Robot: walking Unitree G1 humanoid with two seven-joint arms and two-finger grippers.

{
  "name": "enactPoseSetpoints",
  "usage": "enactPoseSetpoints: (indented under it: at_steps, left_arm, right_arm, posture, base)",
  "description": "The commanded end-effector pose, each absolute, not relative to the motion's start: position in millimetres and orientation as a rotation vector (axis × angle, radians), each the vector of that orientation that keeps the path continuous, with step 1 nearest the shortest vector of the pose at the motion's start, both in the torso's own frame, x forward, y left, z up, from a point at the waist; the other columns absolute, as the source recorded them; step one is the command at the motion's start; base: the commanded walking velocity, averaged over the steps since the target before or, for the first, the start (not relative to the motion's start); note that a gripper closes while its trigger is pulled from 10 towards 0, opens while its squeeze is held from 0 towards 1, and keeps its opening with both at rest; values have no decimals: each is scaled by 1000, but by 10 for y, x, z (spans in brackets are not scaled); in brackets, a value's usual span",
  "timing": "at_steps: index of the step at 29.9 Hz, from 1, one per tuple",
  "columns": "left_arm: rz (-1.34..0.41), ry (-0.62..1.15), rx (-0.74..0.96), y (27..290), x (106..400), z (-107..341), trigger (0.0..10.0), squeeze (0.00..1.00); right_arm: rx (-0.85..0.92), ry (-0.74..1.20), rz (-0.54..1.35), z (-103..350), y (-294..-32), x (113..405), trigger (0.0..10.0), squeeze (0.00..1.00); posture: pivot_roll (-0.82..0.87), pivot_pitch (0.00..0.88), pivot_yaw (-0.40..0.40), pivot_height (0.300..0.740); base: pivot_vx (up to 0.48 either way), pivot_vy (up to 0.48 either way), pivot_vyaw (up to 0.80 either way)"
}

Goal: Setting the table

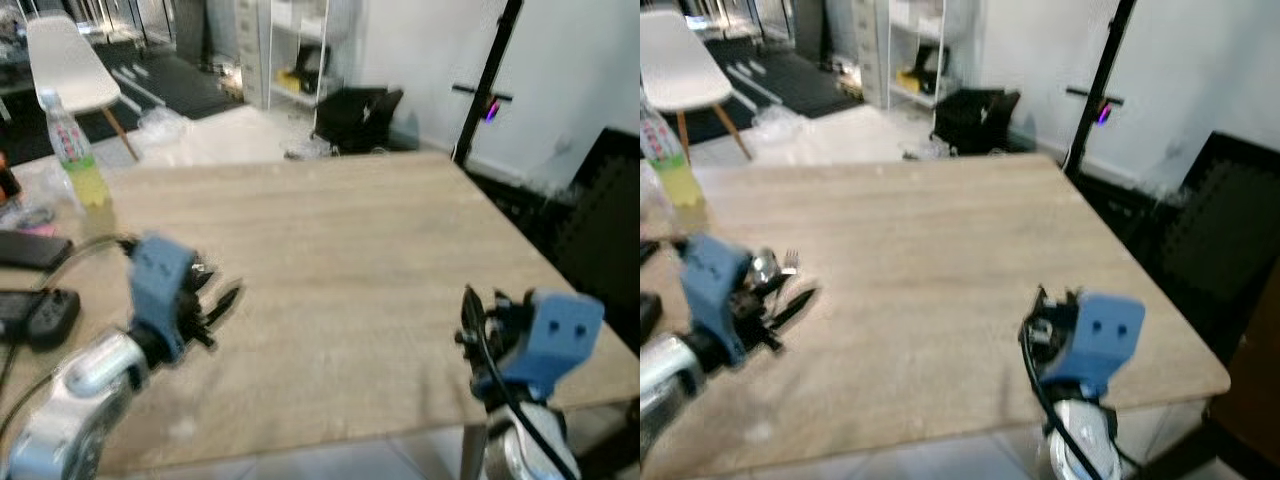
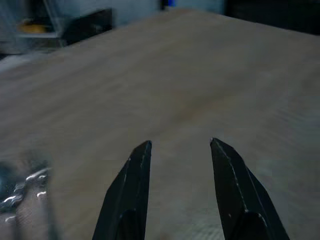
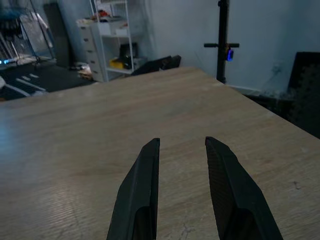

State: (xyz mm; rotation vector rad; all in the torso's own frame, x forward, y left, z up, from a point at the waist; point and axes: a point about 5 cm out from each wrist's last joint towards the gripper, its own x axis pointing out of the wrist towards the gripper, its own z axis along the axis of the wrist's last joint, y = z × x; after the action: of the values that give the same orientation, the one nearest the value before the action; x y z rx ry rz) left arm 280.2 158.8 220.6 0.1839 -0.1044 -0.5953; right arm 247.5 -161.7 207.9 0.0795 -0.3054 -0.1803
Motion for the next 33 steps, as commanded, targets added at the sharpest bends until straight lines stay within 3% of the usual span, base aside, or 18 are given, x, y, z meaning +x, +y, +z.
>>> enactPoseSetpoints:
  at_steps: [1, 13, 22, 27, 33]
  left_arm:
    - [-597, -109, 189, 1523, 2856, 2198, 10000, 0]
    - [-552, -99, 107, 1509, 2876, 2139, 10000, 0]
    - [-499, -41, 16, 1437, 2748, 1874, 10000, 0]
    - [-506, -67, 68, 1360, 2561, 1792, 10000, 0]
    - [-500, -82, 72, 1349, 2595, 1835, 10000, 0]
  right_arm:
    - [69, -317, -191, 2068, -1623, 2516, 10000, 0]
    - [42, -329, -130, 2012, -1510, 2551, 10000, 0]
    - [30, -235, -82, 1653, -1454, 2447, 10000, 0]
    - [28, -227, -73, 1582, -1407, 2340, 10000, 0]
    - [22, -263, -66, 1675, -1427, 2413, 10000, 0]
  posture:
    - [36, 0, 92, 740]
    - [27, 0, 74, 740]
    - [23, 0, 43, 740]
    - [17, 0, 41, 740]
    - [14, 0, 43, 740]
  base:
    - [0, 0, 0]
    - [0, 0, 0]
    - [0, 0, 0]
    - [0, 0, 0]
    - [0, 0, 0]
